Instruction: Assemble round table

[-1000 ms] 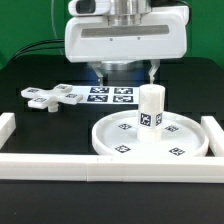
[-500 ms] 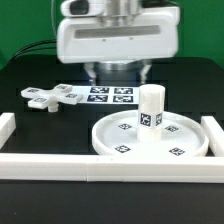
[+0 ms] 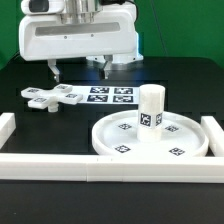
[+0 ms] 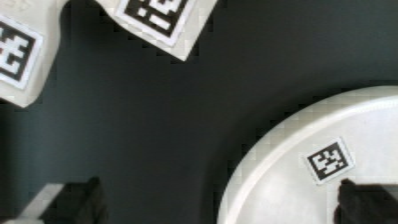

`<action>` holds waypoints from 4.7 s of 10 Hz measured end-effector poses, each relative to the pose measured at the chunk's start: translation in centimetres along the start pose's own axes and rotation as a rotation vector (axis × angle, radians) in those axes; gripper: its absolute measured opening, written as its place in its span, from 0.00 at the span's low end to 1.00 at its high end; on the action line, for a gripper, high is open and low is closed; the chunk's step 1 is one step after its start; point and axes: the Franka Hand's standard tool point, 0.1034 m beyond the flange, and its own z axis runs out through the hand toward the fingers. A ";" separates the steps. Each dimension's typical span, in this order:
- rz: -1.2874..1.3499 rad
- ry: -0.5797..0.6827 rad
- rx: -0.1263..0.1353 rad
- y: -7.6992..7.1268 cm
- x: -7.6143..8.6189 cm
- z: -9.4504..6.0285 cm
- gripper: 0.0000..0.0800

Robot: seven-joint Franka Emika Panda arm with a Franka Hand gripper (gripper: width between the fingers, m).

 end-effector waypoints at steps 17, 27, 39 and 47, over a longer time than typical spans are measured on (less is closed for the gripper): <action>-0.382 -0.060 -0.031 5.6 -7.2 3.0 0.81; -0.377 -0.075 -0.032 5.7 -8.0 4.7 0.81; -0.378 -0.091 -0.025 5.9 -8.4 5.6 0.65; -0.330 -0.078 -0.006 1.6 -5.6 1.9 0.56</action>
Offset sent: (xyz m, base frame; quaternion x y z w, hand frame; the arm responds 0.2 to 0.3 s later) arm -0.0468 -0.0379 -0.0052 -0.0569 -0.0035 -0.2260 0.9724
